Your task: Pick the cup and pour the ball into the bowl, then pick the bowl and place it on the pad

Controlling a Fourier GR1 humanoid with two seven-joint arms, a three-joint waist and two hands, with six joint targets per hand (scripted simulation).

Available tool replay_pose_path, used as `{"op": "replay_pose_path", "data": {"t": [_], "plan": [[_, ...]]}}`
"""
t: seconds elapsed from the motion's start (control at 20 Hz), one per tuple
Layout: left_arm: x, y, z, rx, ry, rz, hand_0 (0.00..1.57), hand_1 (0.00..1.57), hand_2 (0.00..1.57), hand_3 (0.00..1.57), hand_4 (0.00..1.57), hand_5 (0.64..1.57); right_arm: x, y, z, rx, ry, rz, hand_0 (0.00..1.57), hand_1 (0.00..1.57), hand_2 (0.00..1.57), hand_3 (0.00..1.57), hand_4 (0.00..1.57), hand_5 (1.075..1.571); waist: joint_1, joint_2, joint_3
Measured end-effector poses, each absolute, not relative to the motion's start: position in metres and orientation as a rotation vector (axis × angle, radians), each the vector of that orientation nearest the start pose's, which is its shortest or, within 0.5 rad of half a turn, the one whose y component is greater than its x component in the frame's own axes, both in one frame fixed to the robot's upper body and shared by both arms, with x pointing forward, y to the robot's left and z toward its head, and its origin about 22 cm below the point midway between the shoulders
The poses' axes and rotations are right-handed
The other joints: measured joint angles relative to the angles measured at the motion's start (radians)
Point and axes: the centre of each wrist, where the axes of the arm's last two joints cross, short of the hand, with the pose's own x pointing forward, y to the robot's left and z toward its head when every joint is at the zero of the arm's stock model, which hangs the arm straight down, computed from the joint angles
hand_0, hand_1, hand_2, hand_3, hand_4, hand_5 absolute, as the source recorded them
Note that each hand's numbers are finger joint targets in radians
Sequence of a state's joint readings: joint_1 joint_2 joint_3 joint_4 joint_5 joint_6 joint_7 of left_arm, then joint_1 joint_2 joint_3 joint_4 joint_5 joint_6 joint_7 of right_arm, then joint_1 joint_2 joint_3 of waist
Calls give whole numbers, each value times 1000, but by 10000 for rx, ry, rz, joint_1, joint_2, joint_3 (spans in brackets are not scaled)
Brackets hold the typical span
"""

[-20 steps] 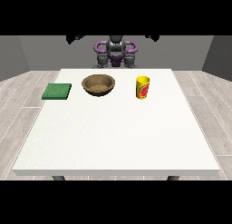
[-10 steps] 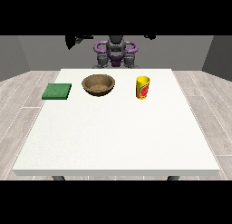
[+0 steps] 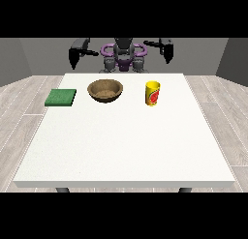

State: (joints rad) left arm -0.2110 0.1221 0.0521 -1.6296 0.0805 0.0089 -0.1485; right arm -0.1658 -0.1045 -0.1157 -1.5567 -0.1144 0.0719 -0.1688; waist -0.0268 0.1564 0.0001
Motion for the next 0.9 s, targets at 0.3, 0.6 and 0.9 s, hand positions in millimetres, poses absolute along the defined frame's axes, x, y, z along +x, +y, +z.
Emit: {"op": "replay_pose_path", "data": {"t": [0.3, 0.6, 0.9], "plan": [[316, 275, 67, 801, -20114, -657, 0, 0, 0, 0, 0, 1250, 295, -278, 49, 413, -19442, 447, 0, 0, 0, 0, 0, 1561, -340, 740, -3], [336, 265, 43, 1093, -19869, -623, 0, 0, 0, 0, 0, 1239, 309, -291, 44, 402, -19323, 424, 0, 0, 0, 0, 0, 1563, -458, 624, -2], [345, 267, 16, 1540, -19949, -344, 0, 0, 0, 0, 0, 1278, 309, -308, 32, 527, -19287, 386, 0, 0, 0, 0, 0, 1562, -630, 733, -2]]}}
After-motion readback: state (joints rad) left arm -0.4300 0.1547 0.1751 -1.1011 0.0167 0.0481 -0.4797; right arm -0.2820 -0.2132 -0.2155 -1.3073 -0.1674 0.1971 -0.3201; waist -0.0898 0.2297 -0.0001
